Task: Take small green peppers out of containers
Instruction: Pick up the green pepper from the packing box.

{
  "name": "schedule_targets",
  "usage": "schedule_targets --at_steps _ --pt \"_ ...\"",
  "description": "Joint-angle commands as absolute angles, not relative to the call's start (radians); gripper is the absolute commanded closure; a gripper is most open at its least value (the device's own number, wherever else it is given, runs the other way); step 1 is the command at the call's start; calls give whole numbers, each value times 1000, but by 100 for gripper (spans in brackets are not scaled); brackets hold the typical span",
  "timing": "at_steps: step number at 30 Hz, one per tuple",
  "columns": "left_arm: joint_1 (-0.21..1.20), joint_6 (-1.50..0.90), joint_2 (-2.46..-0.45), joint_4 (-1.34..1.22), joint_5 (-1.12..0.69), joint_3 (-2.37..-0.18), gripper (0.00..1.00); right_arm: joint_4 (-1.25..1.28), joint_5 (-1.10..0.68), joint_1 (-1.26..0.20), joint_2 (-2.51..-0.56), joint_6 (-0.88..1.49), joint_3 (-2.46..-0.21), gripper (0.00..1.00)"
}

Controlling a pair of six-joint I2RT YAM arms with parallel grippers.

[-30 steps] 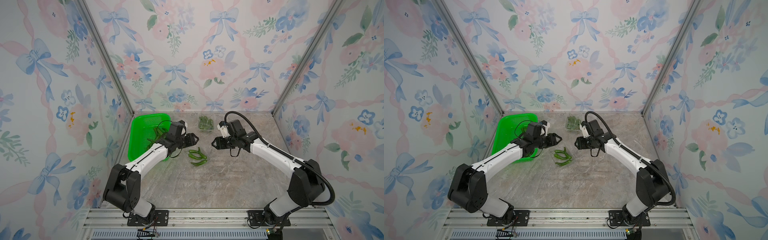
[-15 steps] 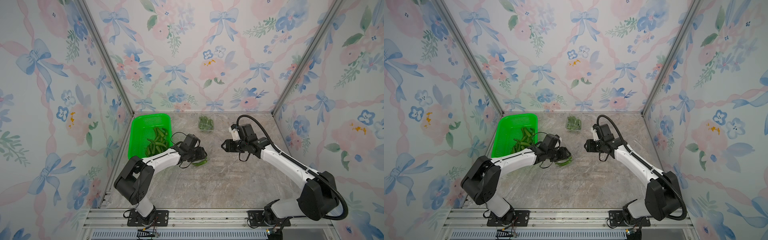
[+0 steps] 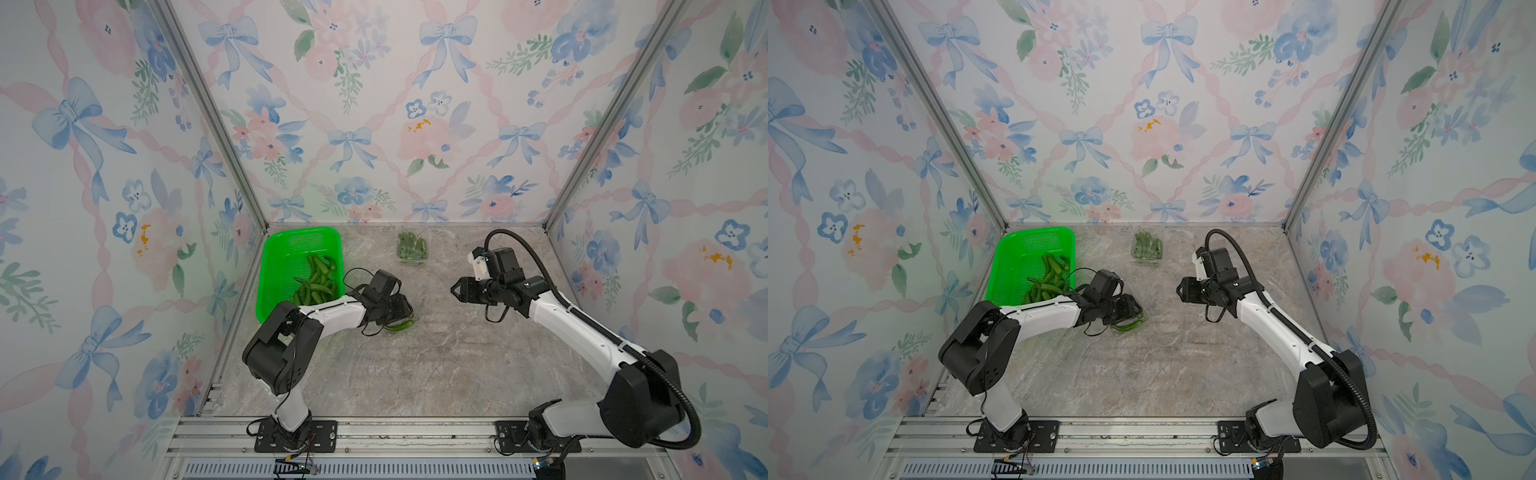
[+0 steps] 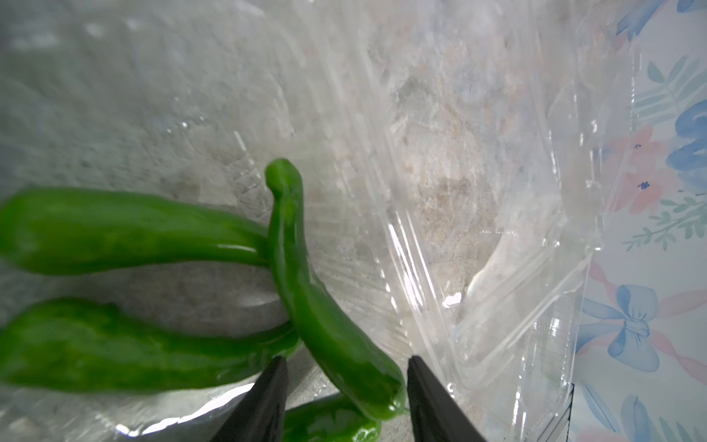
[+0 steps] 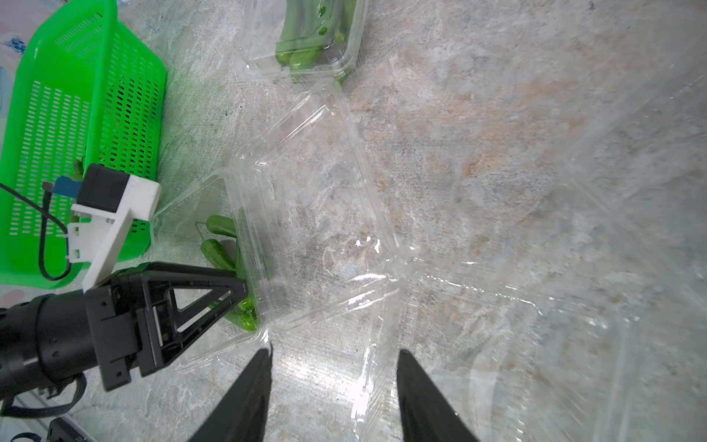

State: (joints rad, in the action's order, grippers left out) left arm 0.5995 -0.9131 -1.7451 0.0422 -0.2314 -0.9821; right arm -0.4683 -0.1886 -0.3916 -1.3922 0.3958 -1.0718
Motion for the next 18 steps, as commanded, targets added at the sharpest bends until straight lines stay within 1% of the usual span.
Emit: schedule_targets --at_steps 1,6,10,14,15,18 --pt "576 -943 -1767 -7 -231 -974 48 -461 -210 -378 -1396 386 -1054 47" --pt "574 -943 -1824 -20 -254 -996 54 -463 -215 -372 -1410 385 -1064 47" --pt "577 -940 -1838 -24 -256 -1003 55 -457 -217 -373 -1416 387 -1064 47" --pt "576 -936 -1833 -24 -259 -1000 64 -454 -218 -373 -1425 390 -1065 47" --pt "577 -934 -1827 -25 -259 -1000 68 -452 -220 -373 -1428 391 -1065 47" --pt "575 -929 -1799 -25 -253 -990 71 -445 -229 -373 -1436 397 -1066 47"
